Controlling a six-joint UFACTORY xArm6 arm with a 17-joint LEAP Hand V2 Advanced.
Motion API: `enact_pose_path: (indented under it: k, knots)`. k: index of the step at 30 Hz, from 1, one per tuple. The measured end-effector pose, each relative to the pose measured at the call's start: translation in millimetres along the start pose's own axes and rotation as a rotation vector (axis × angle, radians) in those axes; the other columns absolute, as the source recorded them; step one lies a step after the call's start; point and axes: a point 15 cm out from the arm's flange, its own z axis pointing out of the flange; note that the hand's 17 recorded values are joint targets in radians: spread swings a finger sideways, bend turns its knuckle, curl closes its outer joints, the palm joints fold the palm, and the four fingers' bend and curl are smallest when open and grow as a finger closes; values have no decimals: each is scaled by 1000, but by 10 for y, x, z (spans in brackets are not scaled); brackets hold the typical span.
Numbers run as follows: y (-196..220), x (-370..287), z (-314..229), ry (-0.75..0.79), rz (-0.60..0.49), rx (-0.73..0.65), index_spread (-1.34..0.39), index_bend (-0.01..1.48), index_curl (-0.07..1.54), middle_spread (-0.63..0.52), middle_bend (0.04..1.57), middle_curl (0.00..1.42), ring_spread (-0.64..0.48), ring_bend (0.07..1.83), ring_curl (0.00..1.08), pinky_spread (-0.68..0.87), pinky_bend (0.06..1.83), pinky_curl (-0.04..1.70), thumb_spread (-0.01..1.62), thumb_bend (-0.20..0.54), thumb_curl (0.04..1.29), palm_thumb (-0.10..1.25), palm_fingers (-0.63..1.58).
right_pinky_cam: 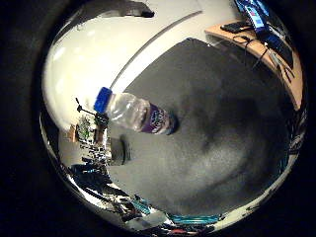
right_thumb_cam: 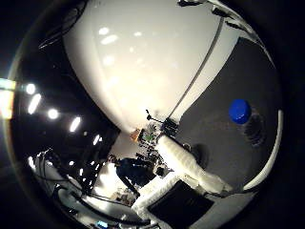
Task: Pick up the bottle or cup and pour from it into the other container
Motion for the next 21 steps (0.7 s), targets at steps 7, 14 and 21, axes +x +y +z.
enact_pose_path:
  k: [7, 14, 21]
  knots:
    - [111, 336, 122, -35, 56, -3, -210, 160, 285, 38, 394, 363, 118, 643, 212, 433, 886, -4, 1137, -21, 335, 556, 184]
    - [241, 559, 308, -67, 105, -19, -210, 161, 285, 38, 393, 361, 118, 639, 211, 436, 883, -5, 1130, -21, 339, 550, 182]
    - [302, 606, 550, -94, 115, -54, -199, 161, 289, 42, 383, 359, 129, 629, 210, 433, 867, -4, 1127, -21, 339, 546, 171]
